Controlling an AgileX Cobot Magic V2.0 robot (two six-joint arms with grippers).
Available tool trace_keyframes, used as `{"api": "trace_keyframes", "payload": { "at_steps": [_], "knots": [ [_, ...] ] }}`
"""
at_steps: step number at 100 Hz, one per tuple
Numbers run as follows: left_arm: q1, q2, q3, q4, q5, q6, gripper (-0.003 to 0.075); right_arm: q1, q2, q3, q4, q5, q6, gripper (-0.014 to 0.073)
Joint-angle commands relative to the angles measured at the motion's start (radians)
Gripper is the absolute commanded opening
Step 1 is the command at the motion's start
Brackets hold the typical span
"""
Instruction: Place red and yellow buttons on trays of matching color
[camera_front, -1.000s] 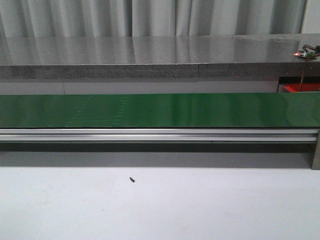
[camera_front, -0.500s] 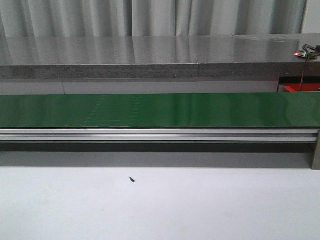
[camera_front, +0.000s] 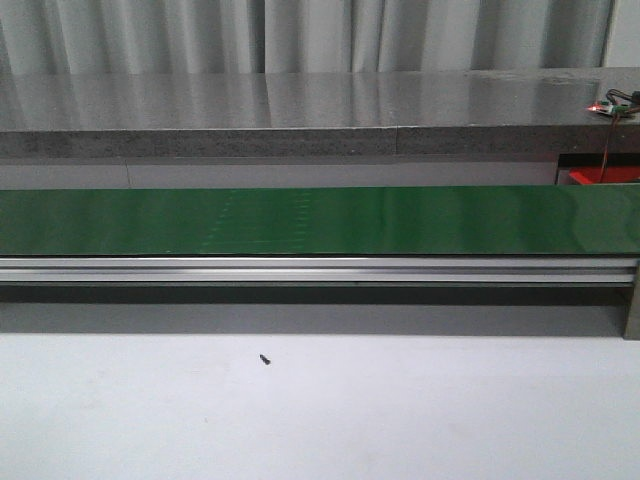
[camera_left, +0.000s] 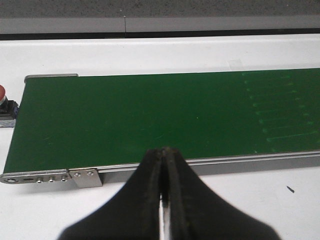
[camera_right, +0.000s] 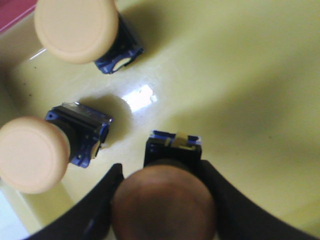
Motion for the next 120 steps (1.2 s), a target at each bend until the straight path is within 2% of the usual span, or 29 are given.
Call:
{"api": "trace_keyframes", "payload": {
  "at_steps": [1,7,20,26,66,103,110,120],
  "knots": [
    [-0.006,-0.01,-0.026,-0.025,-0.068,-0.006,-0.002,-0.007,-0.016,-0.017,-0.005,-0.04,0.003,0.0171],
    [-0.006,-0.01,-0.026,-0.025,-0.068,-0.006,-0.002,-0.007,-0.011,-0.017,-0.005,-0.039,0.003,0.0223],
    [-0.006,-0.023,-0.026,-0.025,-0.07,-0.006,-0.002,-0.007,-0.008,-0.017,-0.005,-0.04,0.003,0.0408],
    [-0.006,-0.031,-0.026,-0.025,-0.07,-0.006,-0.002,-0.007,-0.008,-0.017,-0.005,-0.04,0.003,0.0439],
    [-0.006,-0.057,-0.026,-0.025,-0.077,-0.006,-0.002,-0.007,-0.028,-0.052,-0.005,-0.007,0.019,0.0435],
    [-0.006,-0.061,-0.026,-0.025,-0.077,-0.006,-0.002,0.0,-0.165,-0.055,0.017,-0.008,0.029,0.0432],
    [-0.006,-0.062,-0.026,-0.025,-0.077,-0.006,-0.002,0.02,-0.192,-0.055,0.02,0.003,0.029,0.0383],
    [-0.006,-0.062,-0.026,-0.025,-0.077,-0.006,-0.002,0.068,-0.234,-0.055,0.02,0.011,0.026,0.0234]
  ]
}}
